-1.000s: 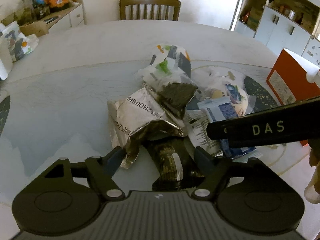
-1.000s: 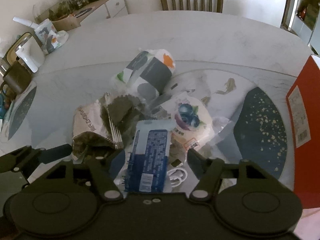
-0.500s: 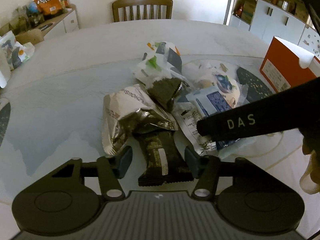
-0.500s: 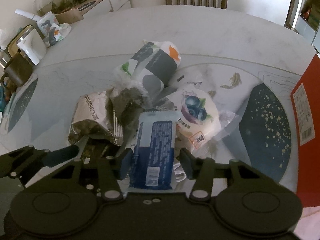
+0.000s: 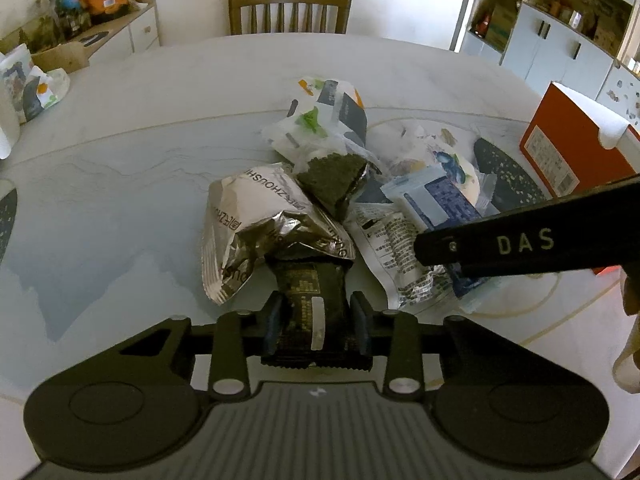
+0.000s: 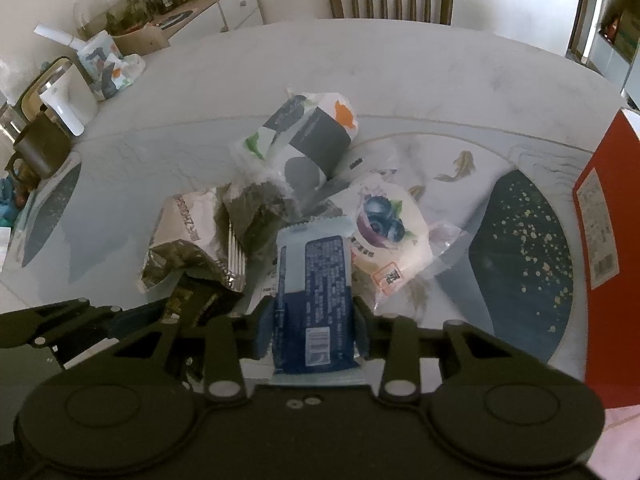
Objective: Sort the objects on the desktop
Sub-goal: 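Grasp the dark snack bar with the left gripper while the right gripper grasps the blue wrapped bar, then carry the dark snack bar and blue wrapped bar with both grippers to the shoebox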
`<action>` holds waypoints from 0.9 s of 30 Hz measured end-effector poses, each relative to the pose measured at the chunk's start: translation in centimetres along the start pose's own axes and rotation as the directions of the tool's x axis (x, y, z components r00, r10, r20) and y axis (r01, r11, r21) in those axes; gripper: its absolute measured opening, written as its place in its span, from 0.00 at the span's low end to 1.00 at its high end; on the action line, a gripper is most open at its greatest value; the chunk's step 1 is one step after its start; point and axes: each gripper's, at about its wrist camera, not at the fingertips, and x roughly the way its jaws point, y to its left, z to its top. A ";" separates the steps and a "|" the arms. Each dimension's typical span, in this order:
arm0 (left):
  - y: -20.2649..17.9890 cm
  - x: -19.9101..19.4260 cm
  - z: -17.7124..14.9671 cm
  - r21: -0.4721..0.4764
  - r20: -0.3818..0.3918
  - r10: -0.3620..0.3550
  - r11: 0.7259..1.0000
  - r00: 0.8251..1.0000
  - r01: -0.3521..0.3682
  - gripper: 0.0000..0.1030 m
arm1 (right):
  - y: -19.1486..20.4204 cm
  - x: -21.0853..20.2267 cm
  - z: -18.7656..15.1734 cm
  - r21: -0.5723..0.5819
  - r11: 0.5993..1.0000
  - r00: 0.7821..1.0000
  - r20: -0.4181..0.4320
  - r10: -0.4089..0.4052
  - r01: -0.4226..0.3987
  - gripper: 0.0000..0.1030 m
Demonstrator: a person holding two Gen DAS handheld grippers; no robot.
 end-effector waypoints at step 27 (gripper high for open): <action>-2.4 -3.5 0.2 0.036 0.020 -0.088 0.996 0.996 0.087 0.29 | -2.2 -5.4 -2.0 0.032 0.999 0.999 0.045 0.008 -0.009 0.36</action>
